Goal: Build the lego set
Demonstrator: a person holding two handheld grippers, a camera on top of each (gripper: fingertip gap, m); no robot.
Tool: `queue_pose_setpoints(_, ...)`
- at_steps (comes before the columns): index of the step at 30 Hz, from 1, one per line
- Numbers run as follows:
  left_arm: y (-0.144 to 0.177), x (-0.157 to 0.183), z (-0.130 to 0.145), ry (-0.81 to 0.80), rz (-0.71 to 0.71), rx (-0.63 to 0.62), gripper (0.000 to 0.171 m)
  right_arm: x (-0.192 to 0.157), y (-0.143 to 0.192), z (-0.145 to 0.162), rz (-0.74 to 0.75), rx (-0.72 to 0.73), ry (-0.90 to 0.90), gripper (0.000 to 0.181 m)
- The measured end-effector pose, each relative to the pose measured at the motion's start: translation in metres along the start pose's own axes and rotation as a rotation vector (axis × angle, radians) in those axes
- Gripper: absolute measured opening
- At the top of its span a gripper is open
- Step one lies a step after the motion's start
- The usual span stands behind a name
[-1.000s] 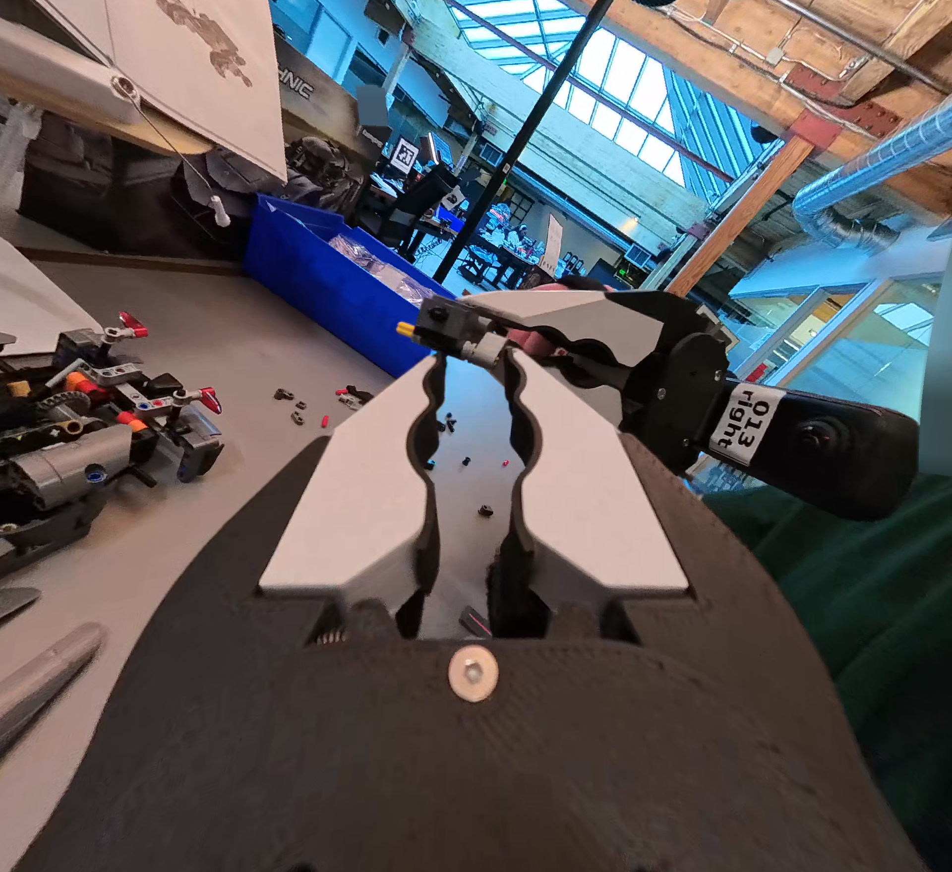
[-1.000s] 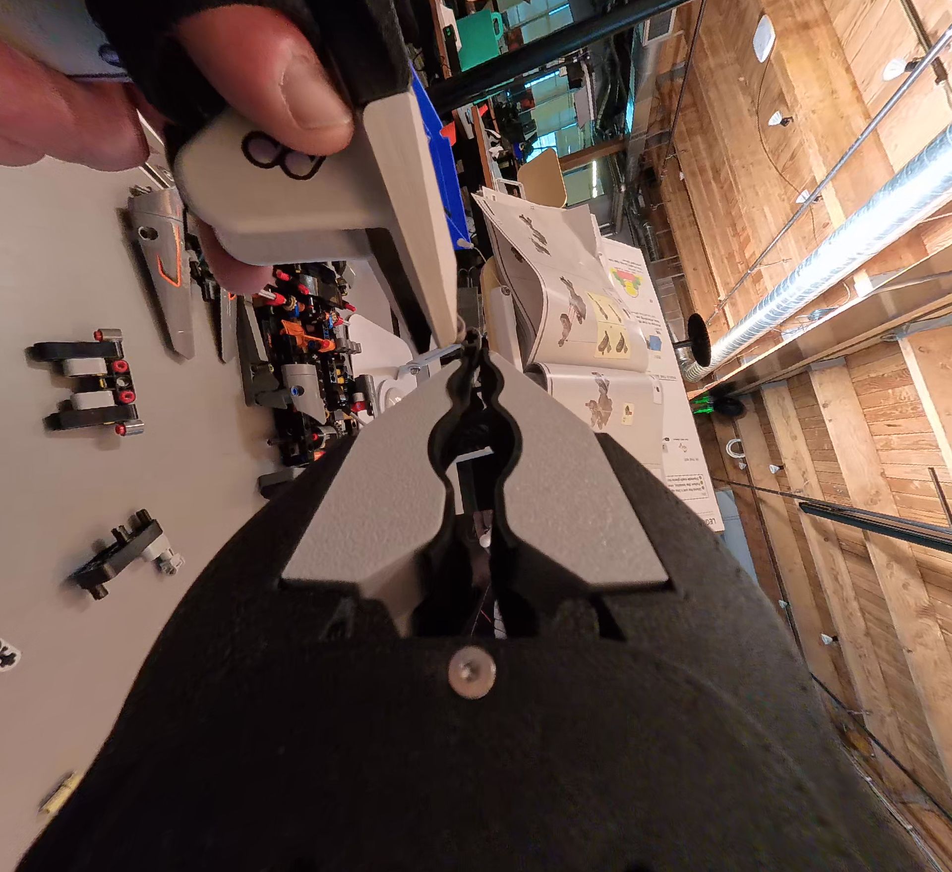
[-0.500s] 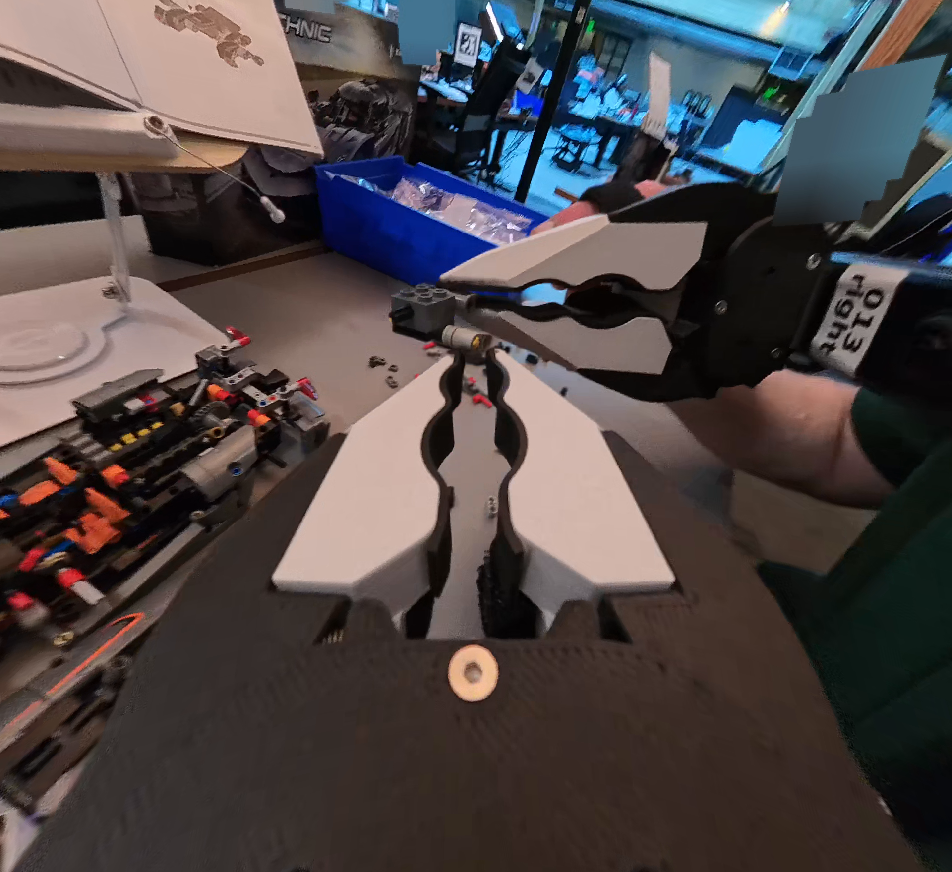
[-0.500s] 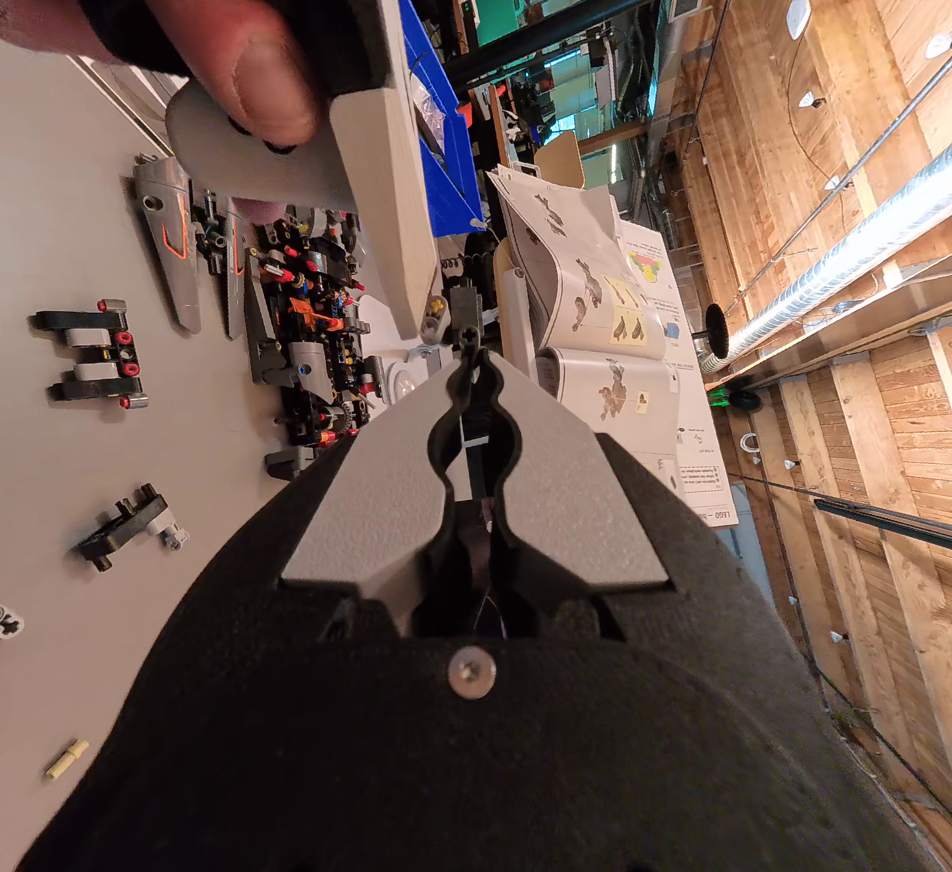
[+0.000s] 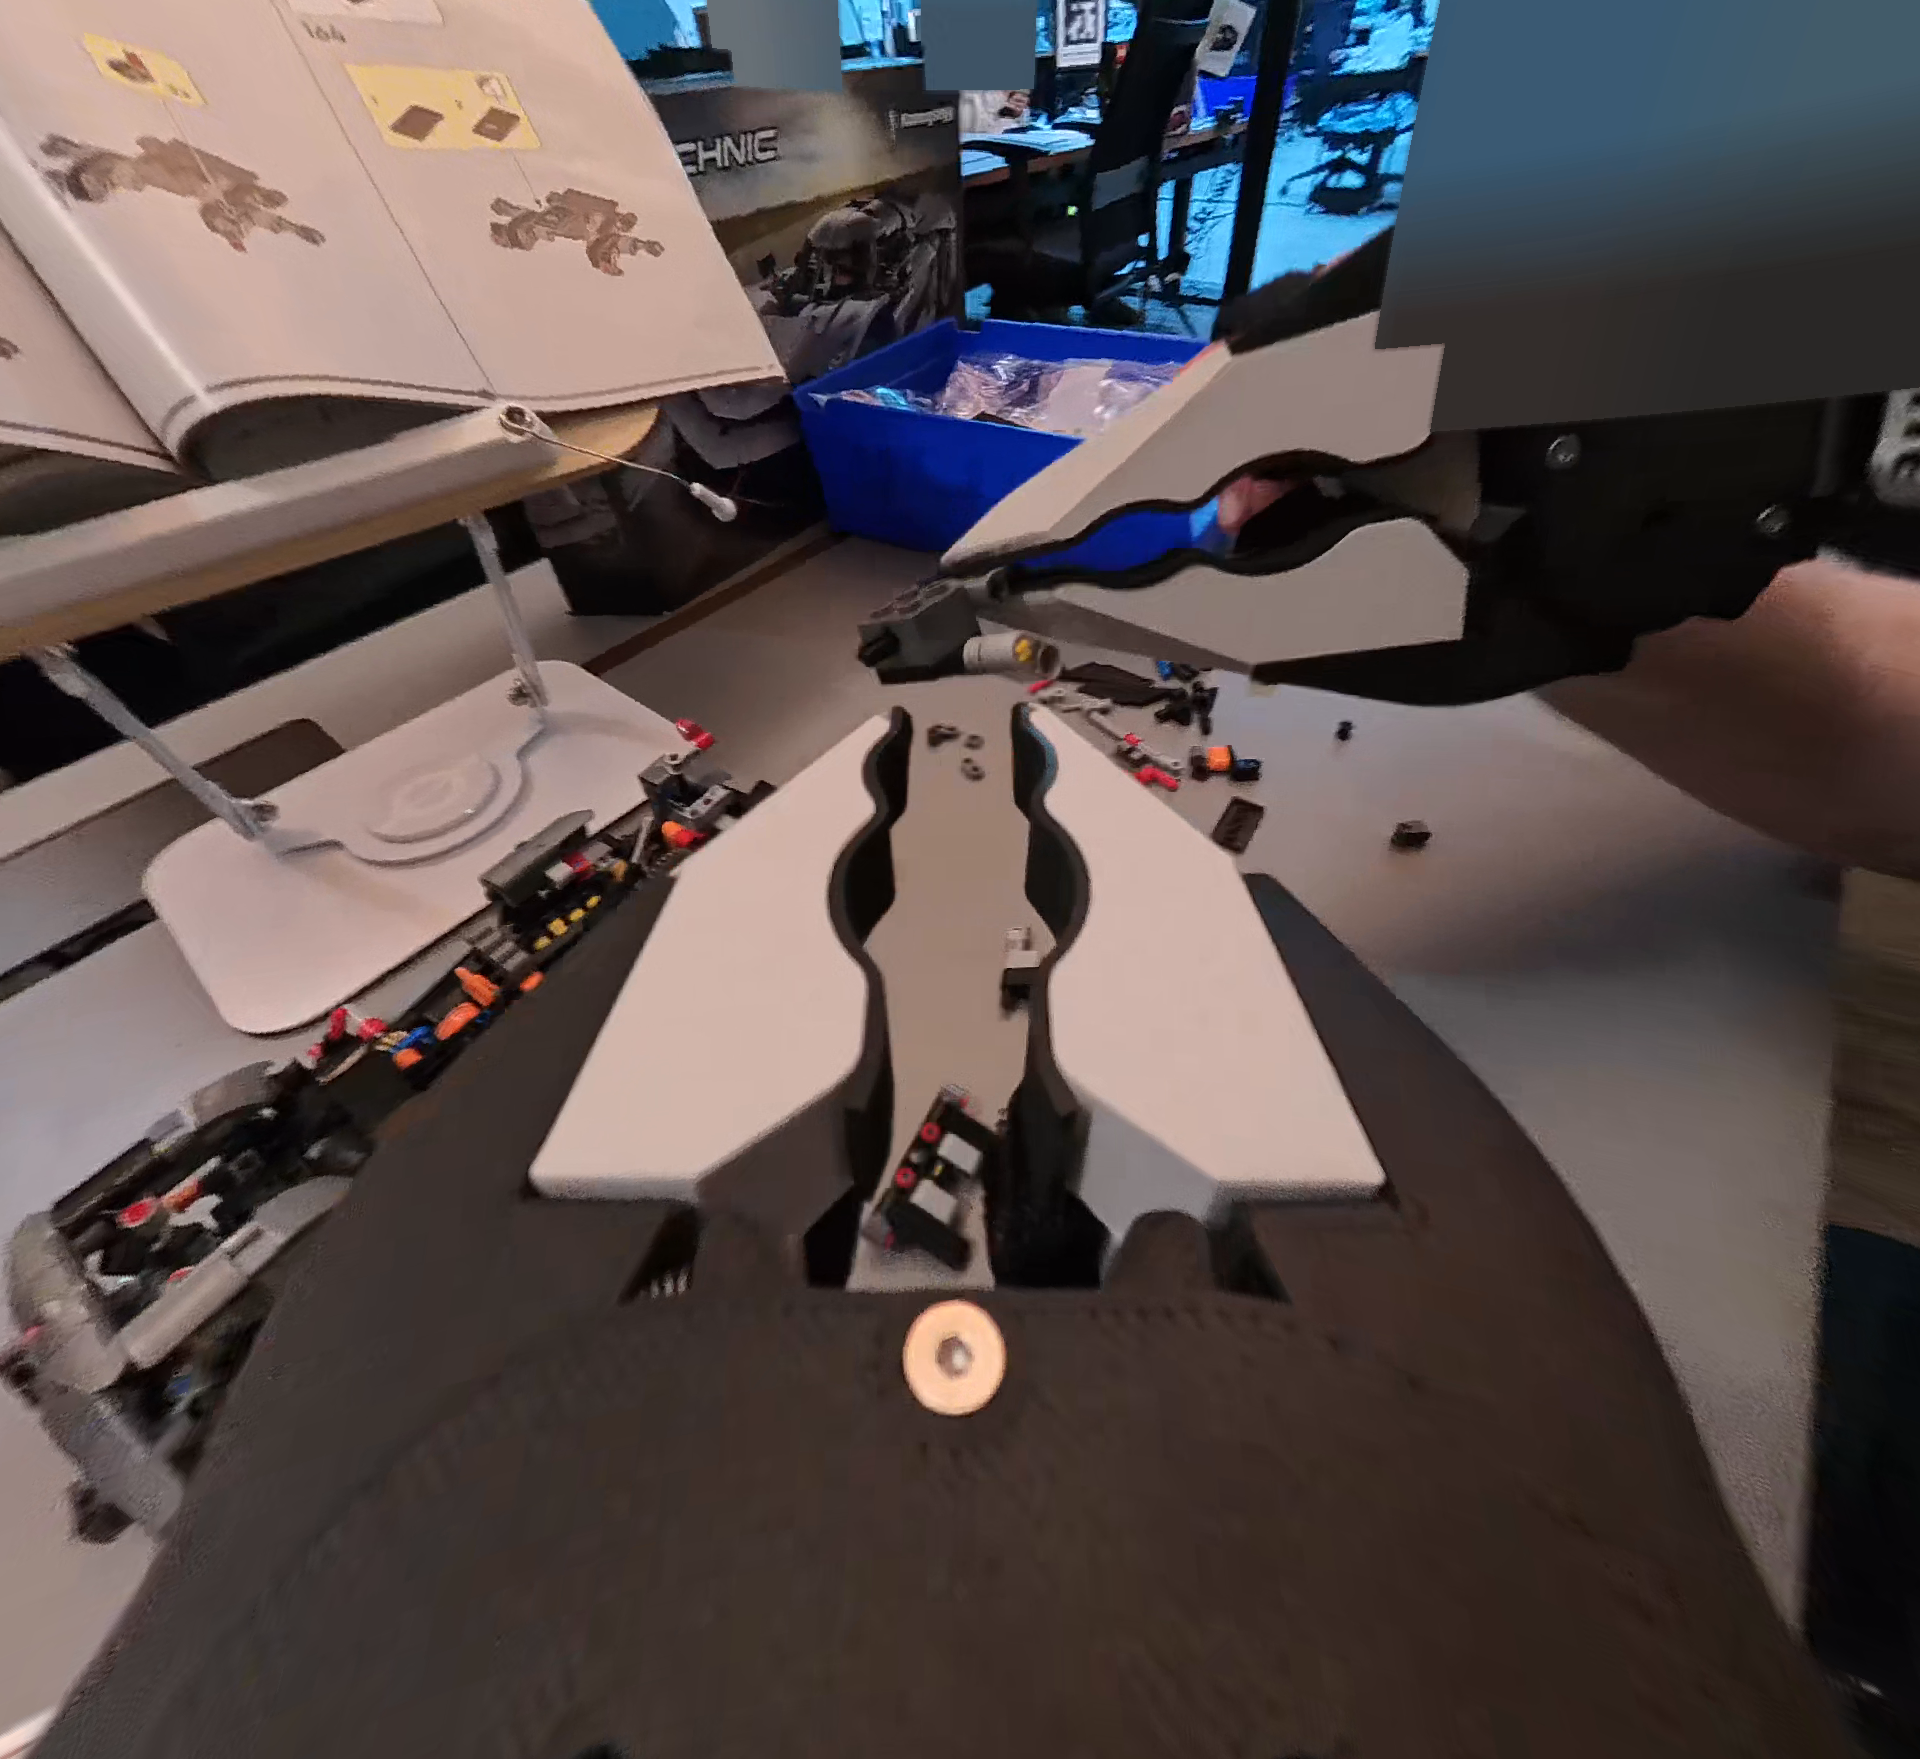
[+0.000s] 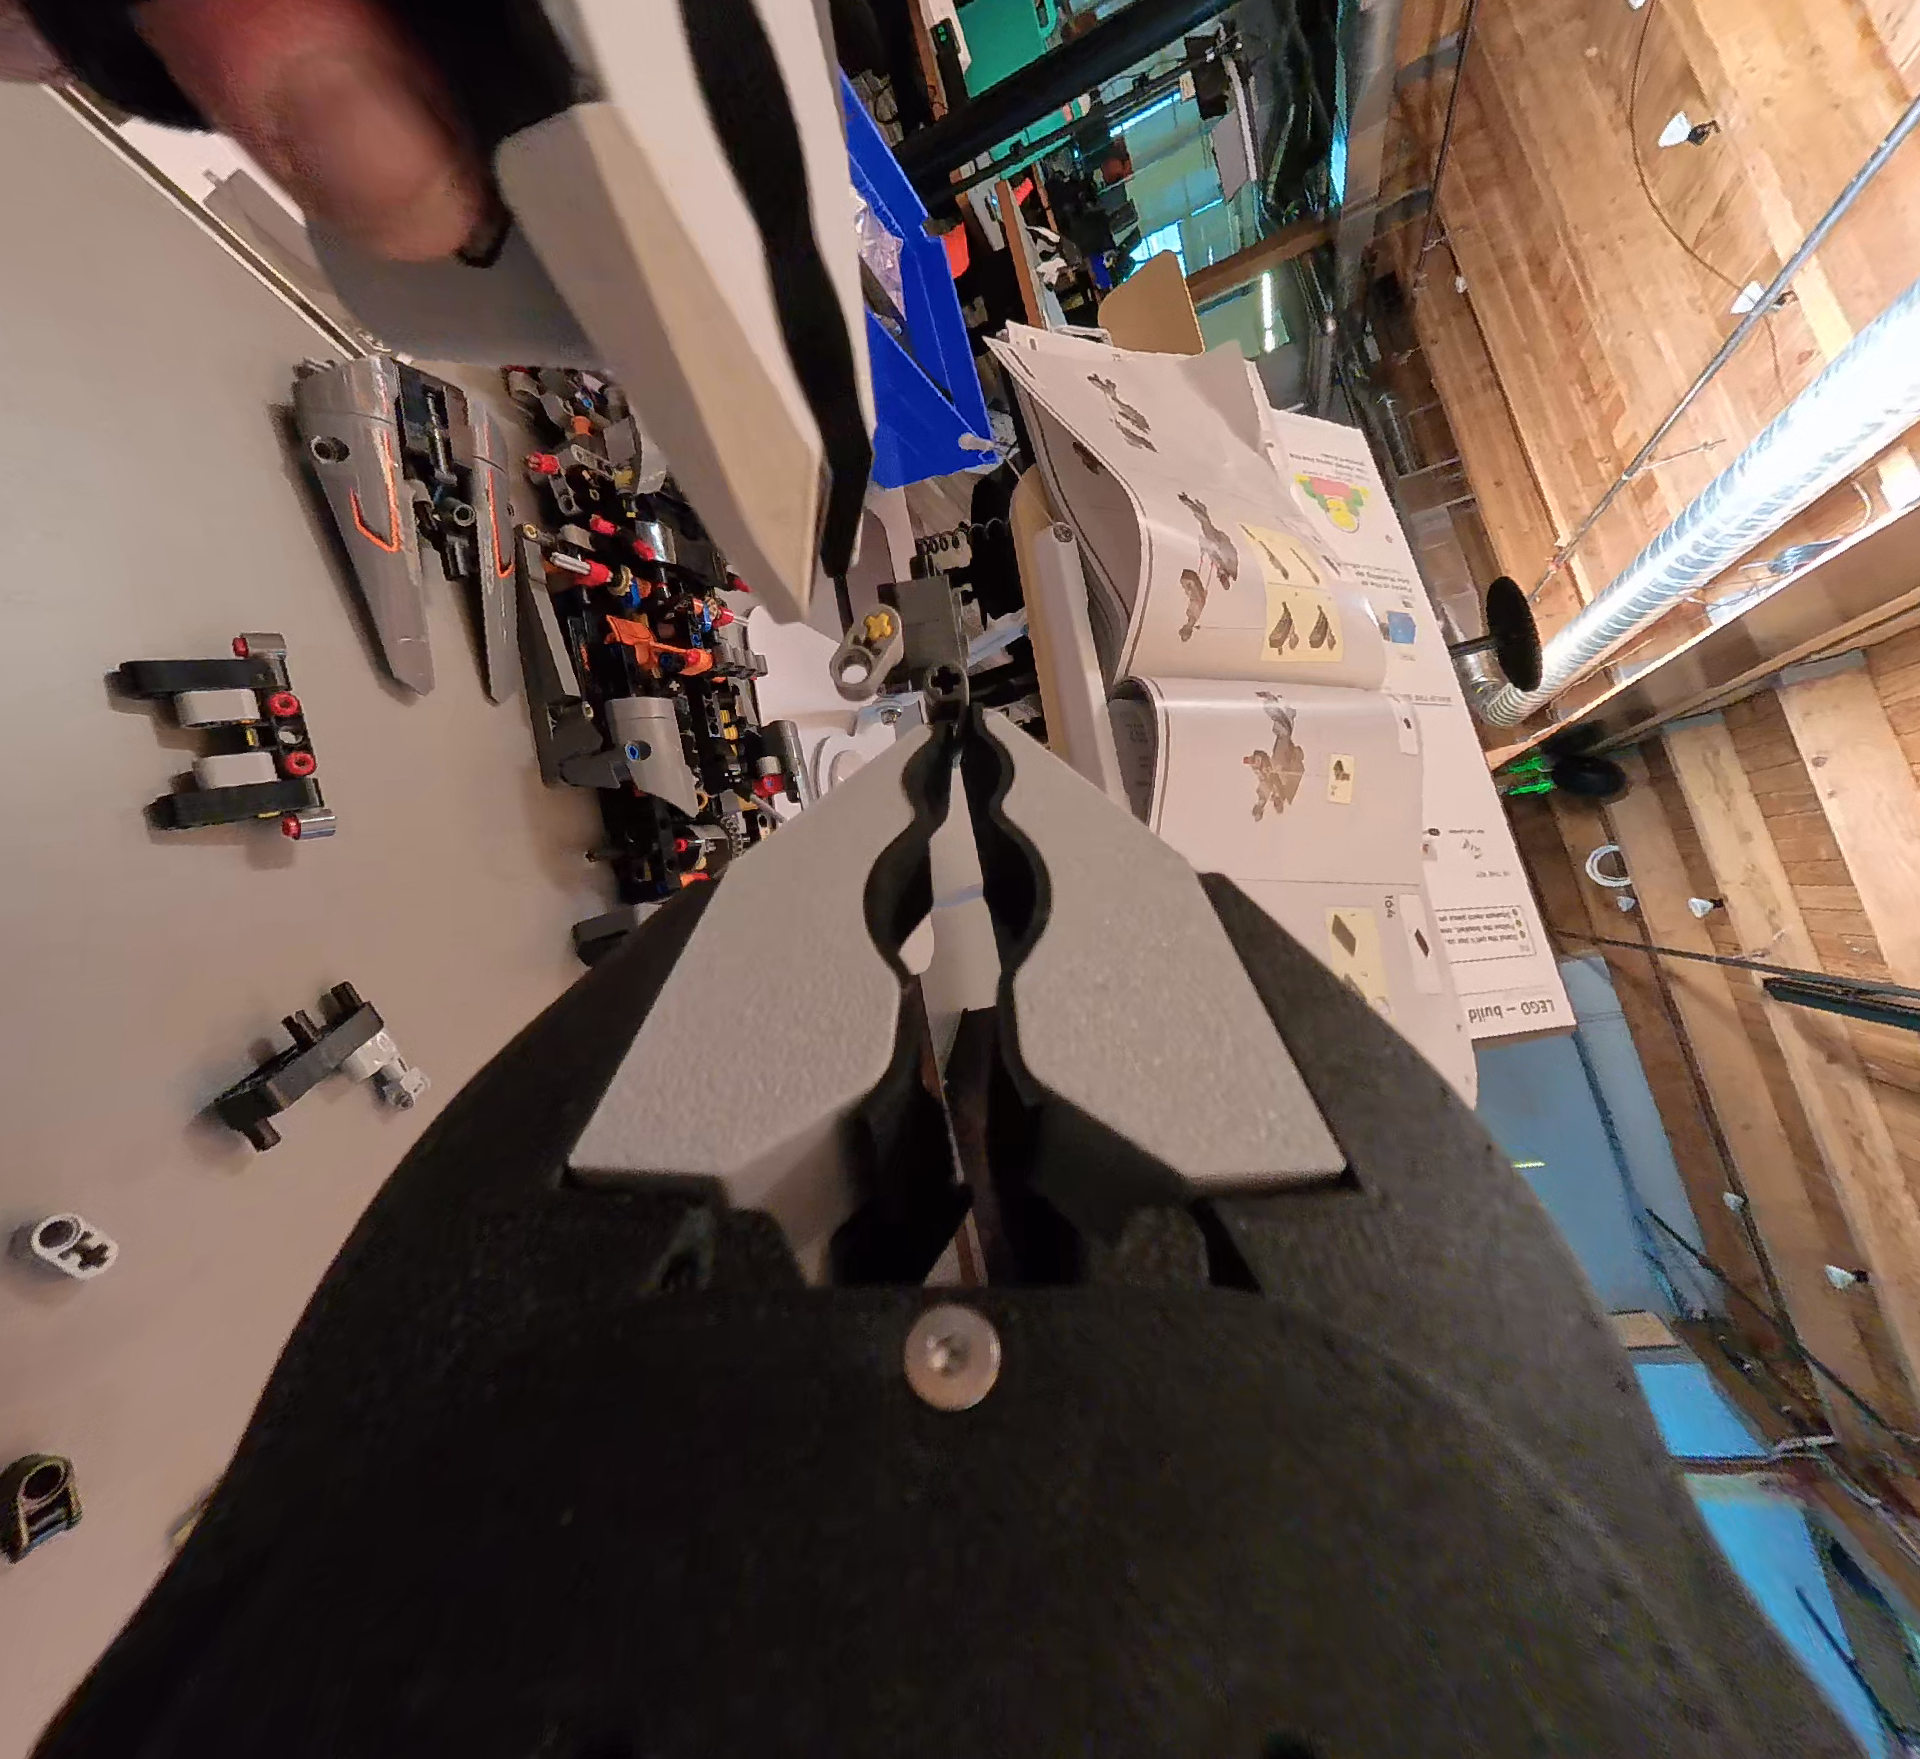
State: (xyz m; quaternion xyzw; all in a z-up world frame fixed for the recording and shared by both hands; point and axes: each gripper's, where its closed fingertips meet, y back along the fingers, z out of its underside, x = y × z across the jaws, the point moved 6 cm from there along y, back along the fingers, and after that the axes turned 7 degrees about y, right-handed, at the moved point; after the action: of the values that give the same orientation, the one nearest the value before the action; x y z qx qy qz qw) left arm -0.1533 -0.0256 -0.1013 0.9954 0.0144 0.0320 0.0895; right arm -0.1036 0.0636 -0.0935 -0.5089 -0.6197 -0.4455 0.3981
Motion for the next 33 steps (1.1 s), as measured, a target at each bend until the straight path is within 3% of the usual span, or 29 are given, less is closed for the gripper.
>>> queue_pose_setpoints(7, -0.007, 0.015, -0.001, -0.186, -0.130, 0.037, 0.026, 0.000, 0.000, 0.002, 0.001, -0.004, -0.029, 0.000)
queue_pose_setpoints(11, -0.013, 0.016, 0.000, -0.198, -0.191, 0.035, 0.029, 0.000, 0.000, 0.004, 0.009, -0.020, -0.034, 0.000)
queue_pose_setpoints(33, -0.016, 0.012, 0.003, 0.007, -0.177, 0.091, 0.022, -0.006, -0.002, 0.004, 0.050, -0.067, 0.011, 0.000)
